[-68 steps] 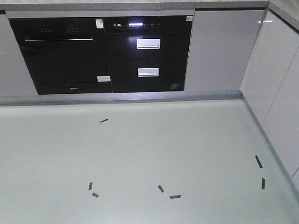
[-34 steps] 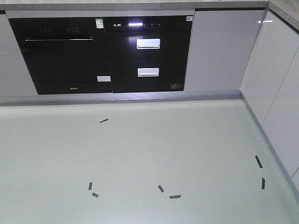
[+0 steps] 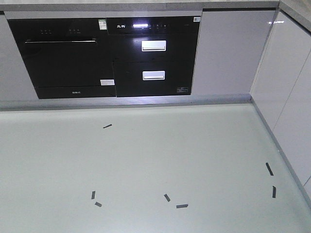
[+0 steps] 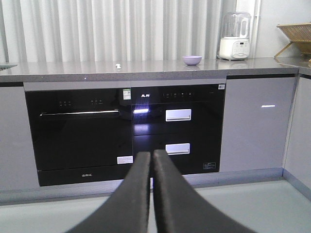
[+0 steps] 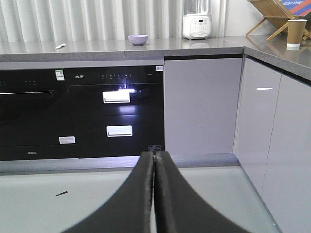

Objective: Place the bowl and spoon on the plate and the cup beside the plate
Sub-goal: 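Drive the base toward the counter holding the white spoon and lilac bowl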

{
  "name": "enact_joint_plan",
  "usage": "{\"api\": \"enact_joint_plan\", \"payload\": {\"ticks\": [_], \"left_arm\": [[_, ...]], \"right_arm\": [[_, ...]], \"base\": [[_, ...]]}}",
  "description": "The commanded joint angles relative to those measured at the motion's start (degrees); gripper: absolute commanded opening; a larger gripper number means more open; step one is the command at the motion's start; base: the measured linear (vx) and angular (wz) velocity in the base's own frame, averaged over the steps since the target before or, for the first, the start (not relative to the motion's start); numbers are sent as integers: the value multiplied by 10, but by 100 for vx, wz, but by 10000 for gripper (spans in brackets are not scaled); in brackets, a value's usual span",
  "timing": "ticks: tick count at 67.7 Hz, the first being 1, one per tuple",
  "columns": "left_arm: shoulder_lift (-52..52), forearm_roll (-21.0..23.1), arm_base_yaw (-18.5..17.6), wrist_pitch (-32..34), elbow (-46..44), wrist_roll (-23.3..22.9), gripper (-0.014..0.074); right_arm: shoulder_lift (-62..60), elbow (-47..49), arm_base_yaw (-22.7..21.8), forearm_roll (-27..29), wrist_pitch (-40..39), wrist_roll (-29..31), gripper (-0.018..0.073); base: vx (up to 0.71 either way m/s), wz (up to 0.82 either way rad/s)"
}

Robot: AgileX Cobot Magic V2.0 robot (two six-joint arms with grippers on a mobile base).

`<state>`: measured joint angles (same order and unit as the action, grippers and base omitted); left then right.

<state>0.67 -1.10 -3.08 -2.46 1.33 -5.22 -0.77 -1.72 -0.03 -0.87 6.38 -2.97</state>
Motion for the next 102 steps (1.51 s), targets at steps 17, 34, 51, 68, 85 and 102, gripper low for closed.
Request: {"api": "enact_joint_plan", "payload": {"ticks": [17,34,51,68,85,102], "left_arm": [[8,0,-3,46,-10,-7,-6],[8,0,-3,46,-10,-7,-6],[8,0,-3,46,-10,-7,-6],[8,0,-3,46,-10,-7,-6],[8,0,-3,46,-10,-7,-6],[8,0,-3,46,-10,-7,-6]], "right_arm": [[-4,-4,-2,-2,-40,4,-11],[-4,-4,-2,-2,-40,4,-11],[-4,-4,-2,-2,-40,4,-11],[-4,-4,-2,-2,-40,4,-11],[-4,-4,-2,-2,-40,4,-11],[-4,-4,-2,-2,-40,4,-11]], "base": [[6,0],[9,-4],[8,7],[10,11],[12,3],[14,-1]]}}
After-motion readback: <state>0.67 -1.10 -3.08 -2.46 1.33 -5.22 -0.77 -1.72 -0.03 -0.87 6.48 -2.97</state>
